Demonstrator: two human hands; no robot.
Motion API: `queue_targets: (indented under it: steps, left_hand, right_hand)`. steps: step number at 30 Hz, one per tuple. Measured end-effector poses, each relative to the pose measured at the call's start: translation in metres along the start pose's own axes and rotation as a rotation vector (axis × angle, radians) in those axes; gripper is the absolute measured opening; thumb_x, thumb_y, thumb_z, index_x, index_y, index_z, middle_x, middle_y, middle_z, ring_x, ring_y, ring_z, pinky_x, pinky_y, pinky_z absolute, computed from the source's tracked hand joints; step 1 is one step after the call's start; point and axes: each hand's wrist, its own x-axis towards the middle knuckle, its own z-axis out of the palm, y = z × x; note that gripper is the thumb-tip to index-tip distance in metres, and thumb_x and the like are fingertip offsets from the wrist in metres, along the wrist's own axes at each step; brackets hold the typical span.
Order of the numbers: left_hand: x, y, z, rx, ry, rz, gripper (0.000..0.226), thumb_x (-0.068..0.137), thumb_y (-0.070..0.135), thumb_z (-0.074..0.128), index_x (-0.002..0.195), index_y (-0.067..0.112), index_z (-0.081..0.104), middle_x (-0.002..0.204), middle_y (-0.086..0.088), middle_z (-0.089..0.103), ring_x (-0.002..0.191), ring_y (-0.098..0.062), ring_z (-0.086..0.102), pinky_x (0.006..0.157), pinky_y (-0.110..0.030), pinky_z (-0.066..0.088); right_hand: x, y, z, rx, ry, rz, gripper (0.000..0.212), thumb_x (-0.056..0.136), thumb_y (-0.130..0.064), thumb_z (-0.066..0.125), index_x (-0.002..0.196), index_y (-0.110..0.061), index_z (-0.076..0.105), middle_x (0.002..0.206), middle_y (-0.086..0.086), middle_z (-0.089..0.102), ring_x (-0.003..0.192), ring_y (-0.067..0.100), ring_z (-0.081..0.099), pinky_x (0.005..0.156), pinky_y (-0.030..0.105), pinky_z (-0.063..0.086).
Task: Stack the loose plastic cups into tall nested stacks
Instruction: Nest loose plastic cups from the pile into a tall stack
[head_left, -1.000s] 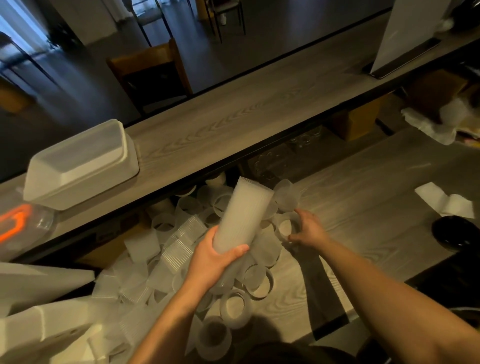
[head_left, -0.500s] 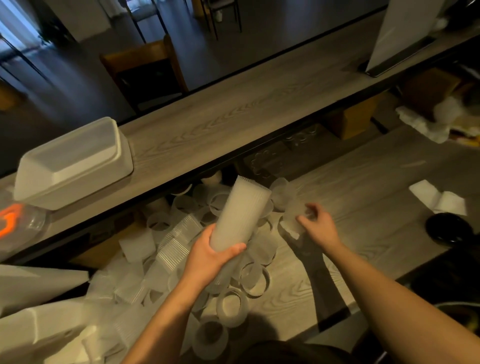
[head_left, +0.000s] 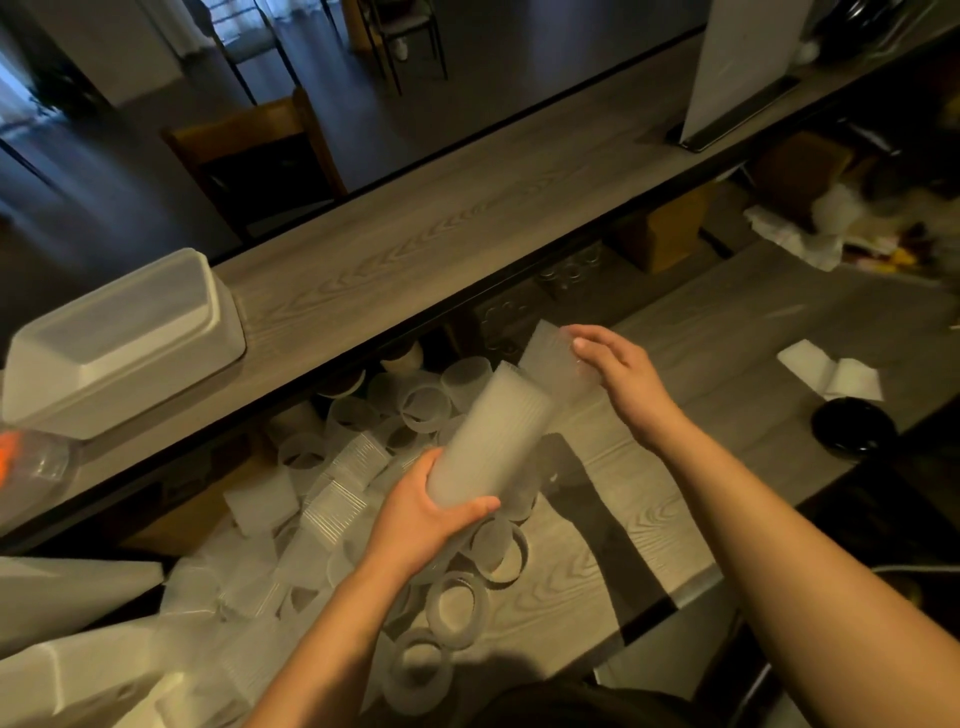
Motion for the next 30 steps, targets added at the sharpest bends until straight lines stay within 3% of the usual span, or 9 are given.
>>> queue_targets:
  steps: [4, 10, 14, 16, 20, 26, 30]
  left_hand:
    - [-0.004, -0.003, -0.004, 0.041, -0.009, 0.032, 0.077, 0.060, 0.056, 0.088, 0.123, 0.041, 0.047, 0.112, 0.025, 0.054, 0.100, 0.006, 0.053, 0.074, -0.019, 0.046]
    - [-0.009, -0.004, -0.008, 0.027, -0.002, 0.041, 0.079, 0.057, 0.064, 0.083, 0.123, 0.041, 0.047, 0.113, 0.025, 0.054, 0.099, 0.005, 0.054, 0.075, -0.022, 0.049]
    - [-0.009, -0.002, -0.010, -0.010, 0.013, 0.023, 0.091, 0.050, 0.074, 0.076, 0.128, 0.036, 0.049, 0.113, 0.021, 0.056, 0.098, 0.002, 0.056, 0.072, -0.023, 0.049]
    - [-0.008, -0.004, -0.011, -0.015, 0.011, 0.016, 0.093, 0.049, 0.076, 0.074, 0.129, 0.035, 0.048, 0.114, 0.019, 0.056, 0.100, 0.000, 0.056, 0.073, -0.023, 0.049]
    - [-0.010, -0.007, -0.010, -0.053, 0.015, -0.017, 0.092, 0.048, 0.074, 0.074, 0.127, 0.034, 0.050, 0.115, 0.018, 0.057, 0.101, 0.001, 0.056, 0.075, -0.024, 0.048]
    - [-0.009, -0.006, -0.008, -0.163, 0.051, -0.089, 0.085, 0.047, 0.074, 0.078, 0.117, 0.035, 0.049, 0.110, 0.016, 0.058, 0.097, -0.001, 0.057, 0.070, -0.023, 0.048]
    - [-0.008, -0.014, -0.011, -0.153, 0.065, -0.101, 0.087, 0.046, 0.075, 0.071, 0.119, 0.031, 0.051, 0.109, 0.014, 0.059, 0.097, -0.005, 0.060, 0.073, -0.026, 0.052]
  right_hand:
    - [-0.003, -0.006, 0.011, -0.103, -0.025, -0.031, 0.038, 0.100, -0.035, 0.055, 0.133, -0.017, 0.059, 0.124, -0.004, 0.060, 0.115, 0.007, 0.055, 0.081, 0.013, 0.043]
    - [-0.010, -0.009, 0.029, -0.090, -0.011, -0.027, 0.060, 0.084, -0.056, 0.051, 0.135, -0.023, 0.054, 0.128, -0.001, 0.054, 0.116, 0.007, 0.052, 0.086, 0.020, 0.043]
    - [-0.016, -0.006, 0.047, -0.119, -0.061, 0.006, 0.056, 0.091, -0.062, 0.046, 0.132, -0.025, 0.053, 0.127, -0.002, 0.048, 0.114, 0.004, 0.049, 0.097, 0.027, 0.044]
    - [-0.018, -0.003, 0.052, -0.135, -0.111, 0.032, 0.055, 0.099, -0.062, 0.033, 0.133, -0.025, 0.054, 0.129, -0.002, 0.047, 0.115, 0.001, 0.047, 0.104, 0.031, 0.041]
    - [-0.015, 0.000, 0.050, -0.053, -0.146, 0.105, 0.059, 0.103, -0.055, 0.019, 0.143, -0.024, 0.050, 0.139, -0.004, 0.046, 0.120, 0.004, 0.047, 0.087, 0.017, 0.042]
    - [0.005, 0.030, 0.043, 0.041, 0.130, 0.216, 0.058, 0.102, -0.057, 0.031, 0.145, -0.021, 0.047, 0.138, 0.001, 0.053, 0.123, 0.016, 0.052, 0.109, 0.045, 0.044]
    - [0.019, 0.057, 0.028, -0.091, 0.172, 0.256, 0.057, 0.096, -0.050, 0.056, 0.143, -0.019, 0.048, 0.136, 0.004, 0.055, 0.125, 0.021, 0.053, 0.107, 0.044, 0.046]
